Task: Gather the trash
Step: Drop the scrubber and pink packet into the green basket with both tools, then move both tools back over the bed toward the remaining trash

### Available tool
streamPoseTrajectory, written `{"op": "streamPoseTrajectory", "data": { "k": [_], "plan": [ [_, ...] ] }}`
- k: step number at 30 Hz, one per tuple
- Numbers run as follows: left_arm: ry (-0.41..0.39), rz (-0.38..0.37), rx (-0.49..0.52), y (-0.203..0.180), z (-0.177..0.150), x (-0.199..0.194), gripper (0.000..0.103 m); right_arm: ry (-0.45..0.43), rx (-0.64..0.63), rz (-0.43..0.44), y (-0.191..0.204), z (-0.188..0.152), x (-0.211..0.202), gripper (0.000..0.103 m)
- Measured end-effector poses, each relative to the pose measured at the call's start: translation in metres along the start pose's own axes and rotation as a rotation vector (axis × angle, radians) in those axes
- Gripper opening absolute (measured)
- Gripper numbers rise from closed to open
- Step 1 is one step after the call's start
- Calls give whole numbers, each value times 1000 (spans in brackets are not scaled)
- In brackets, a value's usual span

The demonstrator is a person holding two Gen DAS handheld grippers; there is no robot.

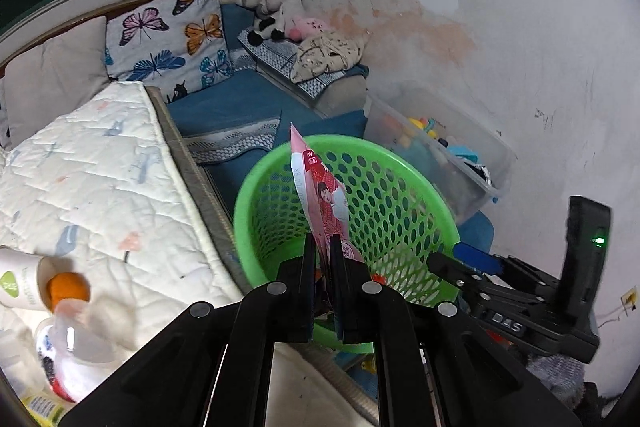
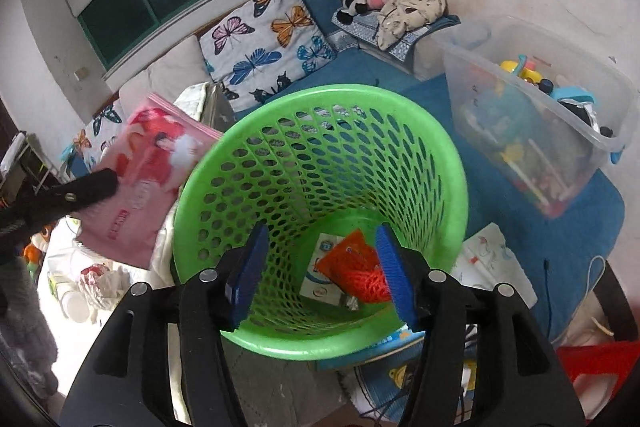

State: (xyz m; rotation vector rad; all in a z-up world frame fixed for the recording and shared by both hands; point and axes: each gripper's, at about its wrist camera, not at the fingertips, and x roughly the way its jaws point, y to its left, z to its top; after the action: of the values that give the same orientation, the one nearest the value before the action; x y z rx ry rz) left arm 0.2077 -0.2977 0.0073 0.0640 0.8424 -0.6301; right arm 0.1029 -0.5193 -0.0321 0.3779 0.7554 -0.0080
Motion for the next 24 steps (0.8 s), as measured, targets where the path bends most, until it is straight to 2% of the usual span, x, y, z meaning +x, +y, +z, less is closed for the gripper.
{"op": "streamPoseTrajectory", "data": {
  "k": [8, 13, 21, 24],
  "plan": [
    [40, -6, 21, -13, -5, 23, 11, -17, 10, 25, 1, -1, -10, 62],
    [41, -4, 33, -15, -10, 28, 39, -20, 9, 34, 3, -4, -15, 62],
    [12, -7, 1, -2, -20, 4, 40, -15, -6, 58, 16, -8, -19, 65],
    [-6, 14, -8, 7, -27, -11, 40, -15, -24, 75, 26, -9, -20, 66]
  ]
}}
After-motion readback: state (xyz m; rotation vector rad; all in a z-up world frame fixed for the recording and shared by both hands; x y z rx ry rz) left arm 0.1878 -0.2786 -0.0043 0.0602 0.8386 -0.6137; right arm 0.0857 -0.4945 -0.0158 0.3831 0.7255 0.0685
